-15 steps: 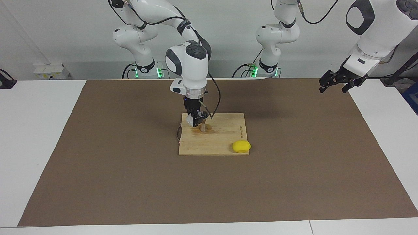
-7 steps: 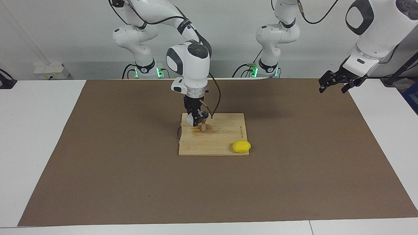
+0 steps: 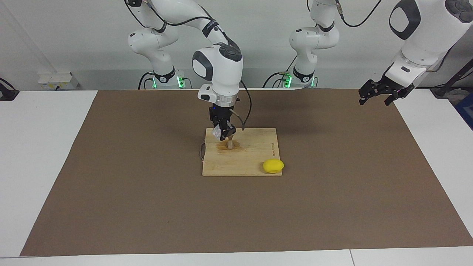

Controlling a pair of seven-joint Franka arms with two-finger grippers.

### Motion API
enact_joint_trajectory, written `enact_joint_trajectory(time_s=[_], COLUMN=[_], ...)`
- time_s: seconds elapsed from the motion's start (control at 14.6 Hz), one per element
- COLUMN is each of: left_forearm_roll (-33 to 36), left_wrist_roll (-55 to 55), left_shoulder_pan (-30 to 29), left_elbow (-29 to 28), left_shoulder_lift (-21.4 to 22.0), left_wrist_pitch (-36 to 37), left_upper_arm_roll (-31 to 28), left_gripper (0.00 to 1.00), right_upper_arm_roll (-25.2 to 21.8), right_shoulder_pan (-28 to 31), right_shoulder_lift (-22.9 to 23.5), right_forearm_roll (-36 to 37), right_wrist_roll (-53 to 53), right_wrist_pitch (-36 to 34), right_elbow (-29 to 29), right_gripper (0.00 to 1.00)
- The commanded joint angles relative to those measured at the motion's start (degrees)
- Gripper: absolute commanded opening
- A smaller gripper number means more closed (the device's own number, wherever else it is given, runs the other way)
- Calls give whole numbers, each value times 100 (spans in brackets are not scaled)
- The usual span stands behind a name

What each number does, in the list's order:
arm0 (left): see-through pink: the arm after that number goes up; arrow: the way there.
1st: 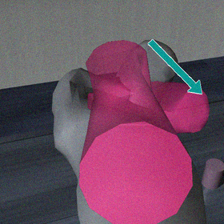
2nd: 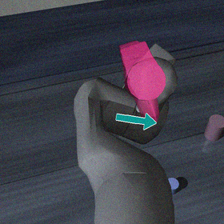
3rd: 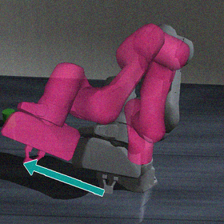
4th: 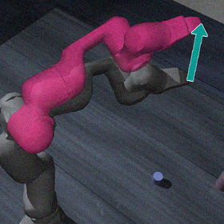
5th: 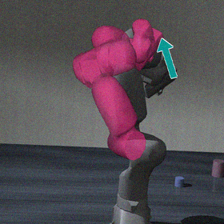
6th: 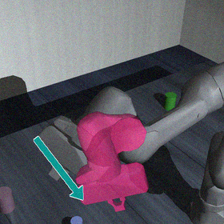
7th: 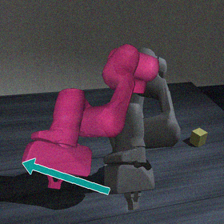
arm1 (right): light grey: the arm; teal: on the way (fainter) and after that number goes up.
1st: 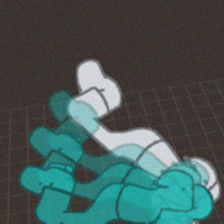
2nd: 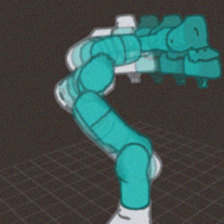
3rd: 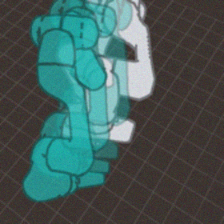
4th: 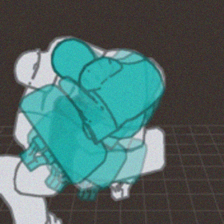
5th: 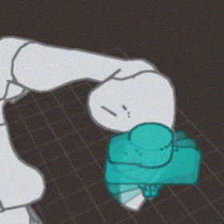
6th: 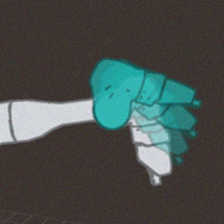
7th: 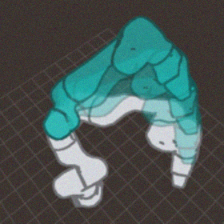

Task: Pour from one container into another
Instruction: 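Tilt the clear glass over the dark cup with the right gripper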

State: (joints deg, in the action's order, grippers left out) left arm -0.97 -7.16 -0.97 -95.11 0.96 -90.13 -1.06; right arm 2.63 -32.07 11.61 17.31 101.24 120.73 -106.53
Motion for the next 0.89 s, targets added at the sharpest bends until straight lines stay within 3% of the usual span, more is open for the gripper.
enact_joint_trajectory(time_s=[0.0,0.82], left_forearm_roll=[89,89], left_wrist_roll=[65,276], left_shoulder_pan=[53,97], left_elbow=[-95,-25], left_shoulder_lift=[124,106], left_wrist_pitch=[48,-31], left_upper_arm_roll=[-44,-17], left_gripper=[100,100], right_upper_arm_roll=[27,62], right_shoulder_pan=[-18,-1], right_shoulder_lift=[-212,-177], right_forearm_roll=[281,256], right_wrist_roll=[264,264], right_wrist_pitch=[82,30], right_elbow=[-246,-167], right_gripper=[0,0])
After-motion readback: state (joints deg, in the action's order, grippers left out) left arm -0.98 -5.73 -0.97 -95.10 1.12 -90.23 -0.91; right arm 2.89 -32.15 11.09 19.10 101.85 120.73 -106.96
